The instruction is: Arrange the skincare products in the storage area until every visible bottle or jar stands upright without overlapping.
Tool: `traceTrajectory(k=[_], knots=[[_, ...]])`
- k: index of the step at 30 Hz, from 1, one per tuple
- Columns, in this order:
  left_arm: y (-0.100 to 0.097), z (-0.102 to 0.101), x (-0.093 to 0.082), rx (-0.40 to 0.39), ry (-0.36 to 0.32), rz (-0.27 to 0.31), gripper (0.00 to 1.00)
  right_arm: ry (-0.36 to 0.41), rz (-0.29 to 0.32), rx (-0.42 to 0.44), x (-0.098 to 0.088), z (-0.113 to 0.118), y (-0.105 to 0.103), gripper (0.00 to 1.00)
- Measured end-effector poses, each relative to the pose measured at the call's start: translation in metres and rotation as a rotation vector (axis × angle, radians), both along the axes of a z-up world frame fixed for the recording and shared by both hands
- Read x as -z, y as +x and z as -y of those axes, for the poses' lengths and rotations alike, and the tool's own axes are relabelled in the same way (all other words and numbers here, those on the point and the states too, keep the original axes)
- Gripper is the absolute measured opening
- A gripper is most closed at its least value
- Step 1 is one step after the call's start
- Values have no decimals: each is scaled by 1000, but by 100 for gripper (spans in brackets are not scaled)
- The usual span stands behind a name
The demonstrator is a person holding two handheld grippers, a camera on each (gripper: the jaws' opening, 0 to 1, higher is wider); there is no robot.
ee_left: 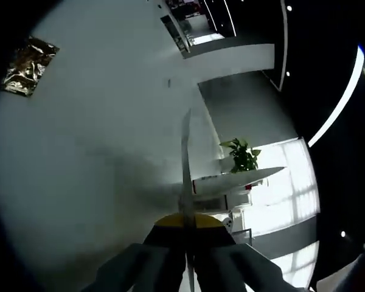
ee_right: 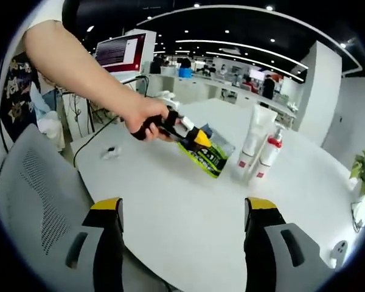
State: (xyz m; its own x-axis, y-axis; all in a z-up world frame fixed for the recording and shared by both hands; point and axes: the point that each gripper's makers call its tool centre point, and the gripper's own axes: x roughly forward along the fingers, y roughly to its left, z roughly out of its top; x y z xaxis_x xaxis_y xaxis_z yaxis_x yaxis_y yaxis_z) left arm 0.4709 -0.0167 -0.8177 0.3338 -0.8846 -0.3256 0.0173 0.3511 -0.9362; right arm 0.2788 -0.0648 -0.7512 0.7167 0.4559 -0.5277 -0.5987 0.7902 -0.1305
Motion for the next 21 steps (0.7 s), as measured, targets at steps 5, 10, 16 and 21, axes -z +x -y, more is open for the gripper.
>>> traceTrajectory(k=[5,10,16,21], knots=[[7,7,10,10,42,-1,1,-15,0,-1,2,1,0,77],[8,12,19,32,73,-9,2,-20,-2,-1,3,2,0,77],[9,14,20,38,111,4,2,-27,-2,-6,3,2,-1,76],[10,7,27,45,232,31,8,-27,4,-8,2,2,-1,75]])
